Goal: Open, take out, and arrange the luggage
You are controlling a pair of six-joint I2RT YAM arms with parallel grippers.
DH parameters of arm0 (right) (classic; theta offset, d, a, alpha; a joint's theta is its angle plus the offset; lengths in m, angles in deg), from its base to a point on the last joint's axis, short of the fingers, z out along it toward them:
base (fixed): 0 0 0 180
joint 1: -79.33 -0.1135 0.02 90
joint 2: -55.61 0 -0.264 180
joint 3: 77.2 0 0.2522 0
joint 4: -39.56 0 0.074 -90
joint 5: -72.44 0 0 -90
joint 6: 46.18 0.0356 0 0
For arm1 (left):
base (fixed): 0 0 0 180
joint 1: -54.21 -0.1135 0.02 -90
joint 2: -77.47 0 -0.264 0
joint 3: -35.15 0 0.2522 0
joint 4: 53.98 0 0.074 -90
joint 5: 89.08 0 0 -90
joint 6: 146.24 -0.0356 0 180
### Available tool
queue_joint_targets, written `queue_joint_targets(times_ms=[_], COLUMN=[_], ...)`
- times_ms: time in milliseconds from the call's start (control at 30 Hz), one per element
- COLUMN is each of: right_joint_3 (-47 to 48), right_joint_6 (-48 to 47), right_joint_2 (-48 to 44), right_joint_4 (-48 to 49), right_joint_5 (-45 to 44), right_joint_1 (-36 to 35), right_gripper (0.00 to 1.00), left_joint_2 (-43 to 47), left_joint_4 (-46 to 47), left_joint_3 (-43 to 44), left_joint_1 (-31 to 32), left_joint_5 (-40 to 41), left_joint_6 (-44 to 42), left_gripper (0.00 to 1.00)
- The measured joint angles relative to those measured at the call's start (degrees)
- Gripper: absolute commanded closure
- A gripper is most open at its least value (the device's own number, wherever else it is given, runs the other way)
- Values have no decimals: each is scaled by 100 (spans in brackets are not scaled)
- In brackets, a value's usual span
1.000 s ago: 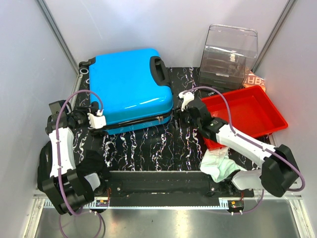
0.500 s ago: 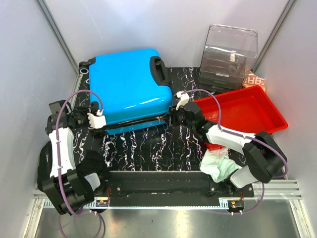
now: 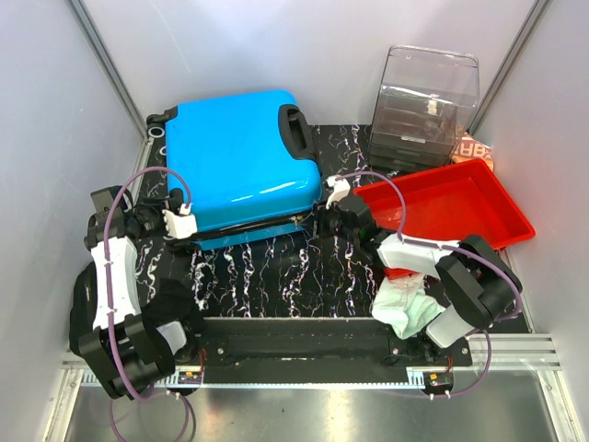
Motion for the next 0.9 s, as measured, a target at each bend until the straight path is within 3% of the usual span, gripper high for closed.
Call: queue_joint_targets(times_ms=[333, 767, 900], right_joint_3=[-63, 39, 48], right_joint_6=[-22, -20, -22], right_joint_2=[212, 310, 308], right_joint_4=[278, 367, 433], right_joint_5=[13, 321, 365], right_joint_1=[0, 9, 9], right_gripper=[55, 82, 96], left_joint_2=[0, 0, 0], left_joint_4=[2, 4, 4], left_joint_3=[0, 0, 0], left_joint_1=[0, 0, 0], left_joint_5=[2, 2, 2], left_joint_6=[13, 20, 20], left_gripper=[100, 100, 100])
